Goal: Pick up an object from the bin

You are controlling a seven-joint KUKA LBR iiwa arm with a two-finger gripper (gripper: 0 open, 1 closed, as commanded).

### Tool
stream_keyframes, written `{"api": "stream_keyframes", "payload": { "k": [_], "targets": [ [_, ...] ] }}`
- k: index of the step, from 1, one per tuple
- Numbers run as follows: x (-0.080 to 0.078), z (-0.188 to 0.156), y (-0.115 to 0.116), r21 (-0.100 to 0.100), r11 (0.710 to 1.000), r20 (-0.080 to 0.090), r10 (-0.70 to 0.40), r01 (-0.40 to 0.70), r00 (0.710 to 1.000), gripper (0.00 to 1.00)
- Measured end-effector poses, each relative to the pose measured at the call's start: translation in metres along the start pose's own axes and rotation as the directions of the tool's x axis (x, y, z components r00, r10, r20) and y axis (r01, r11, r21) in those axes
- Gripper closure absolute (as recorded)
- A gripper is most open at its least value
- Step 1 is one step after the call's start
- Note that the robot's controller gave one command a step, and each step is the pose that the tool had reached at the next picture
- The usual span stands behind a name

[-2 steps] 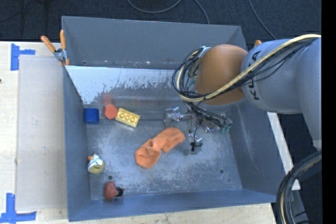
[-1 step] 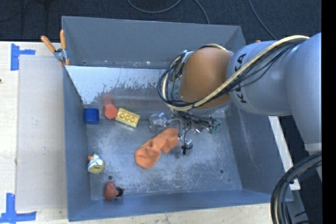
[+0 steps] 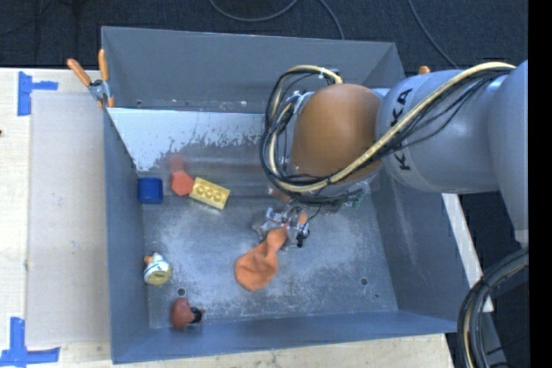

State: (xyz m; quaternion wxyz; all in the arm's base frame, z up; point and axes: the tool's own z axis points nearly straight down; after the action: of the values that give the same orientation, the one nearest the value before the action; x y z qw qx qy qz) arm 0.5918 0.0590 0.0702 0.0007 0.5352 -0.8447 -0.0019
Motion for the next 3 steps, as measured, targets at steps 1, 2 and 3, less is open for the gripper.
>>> {"api": "stream_keyframes", "payload": {
  "k": [1, 2, 3],
  "targets": [
    [0.000, 0.000, 0.000, 0.000, 1.000, 0.000, 0.001, -0.001, 1.000, 1.00],
    [0.000, -0.040, 0.000, -0.008, 1.000, -0.004, 0.006, -0.006, 1.000, 1.00],
    [-0.013, -0.101, 0.013, -0.003, 0.999, 0.000, -0.048, 0.048, 0.999, 1.00]
  ]
}}
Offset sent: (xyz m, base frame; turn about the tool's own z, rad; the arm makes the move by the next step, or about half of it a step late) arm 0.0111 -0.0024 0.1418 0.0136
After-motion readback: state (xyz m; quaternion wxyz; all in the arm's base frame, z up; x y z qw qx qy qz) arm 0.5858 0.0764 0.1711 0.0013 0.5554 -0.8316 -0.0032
